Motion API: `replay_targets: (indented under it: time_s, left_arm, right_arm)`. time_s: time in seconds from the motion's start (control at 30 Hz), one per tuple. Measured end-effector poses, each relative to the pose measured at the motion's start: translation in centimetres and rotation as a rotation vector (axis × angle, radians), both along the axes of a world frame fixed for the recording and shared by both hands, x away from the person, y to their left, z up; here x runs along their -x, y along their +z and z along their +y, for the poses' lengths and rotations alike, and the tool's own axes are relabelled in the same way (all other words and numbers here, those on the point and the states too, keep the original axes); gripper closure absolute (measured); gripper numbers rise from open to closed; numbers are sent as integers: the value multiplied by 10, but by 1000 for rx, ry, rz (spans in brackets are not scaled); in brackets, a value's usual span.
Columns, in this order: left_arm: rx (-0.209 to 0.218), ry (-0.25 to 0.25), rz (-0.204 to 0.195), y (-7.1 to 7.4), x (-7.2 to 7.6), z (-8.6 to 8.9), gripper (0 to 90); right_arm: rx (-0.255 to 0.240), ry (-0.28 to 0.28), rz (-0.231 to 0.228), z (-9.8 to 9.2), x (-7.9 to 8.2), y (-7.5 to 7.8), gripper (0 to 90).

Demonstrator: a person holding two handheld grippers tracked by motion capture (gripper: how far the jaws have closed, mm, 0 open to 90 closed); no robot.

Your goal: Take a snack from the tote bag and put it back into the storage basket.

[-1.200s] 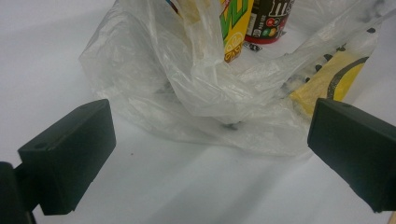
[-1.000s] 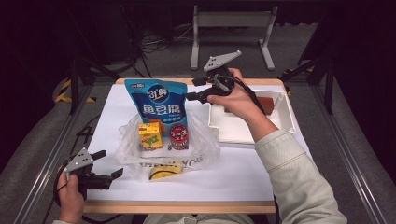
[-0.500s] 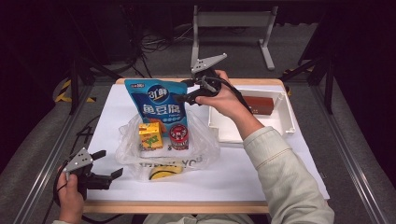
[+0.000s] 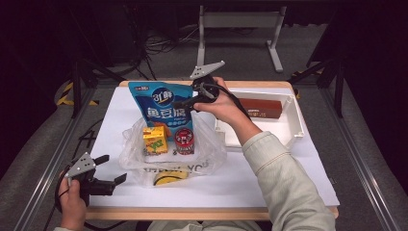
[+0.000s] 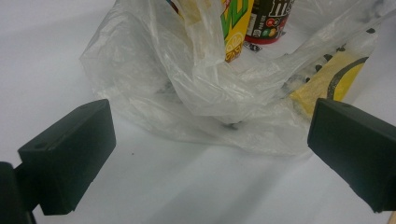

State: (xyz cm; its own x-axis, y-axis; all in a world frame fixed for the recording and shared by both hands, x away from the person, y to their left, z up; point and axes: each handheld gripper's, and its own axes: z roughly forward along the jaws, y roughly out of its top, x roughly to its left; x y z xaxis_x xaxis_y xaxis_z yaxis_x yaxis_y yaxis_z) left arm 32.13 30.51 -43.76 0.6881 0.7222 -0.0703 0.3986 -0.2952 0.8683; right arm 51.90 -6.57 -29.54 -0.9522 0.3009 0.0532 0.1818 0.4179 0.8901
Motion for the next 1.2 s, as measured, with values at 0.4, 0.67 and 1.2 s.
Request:
replay_targets:
  time_s: [0.4, 0.67, 1.2]
  left_arm:
    - [1, 1, -3, 0, 0, 1, 15]
    - [0, 0, -3, 0, 0, 1, 15]
    - [0, 1, -4, 0, 1, 1, 15]
  right_arm:
    - [3, 10, -32, 12, -3, -11, 379]
    - [21, 26, -69, 13, -5, -17, 560]
    - [104, 19, -159, 17, 0, -14, 872]
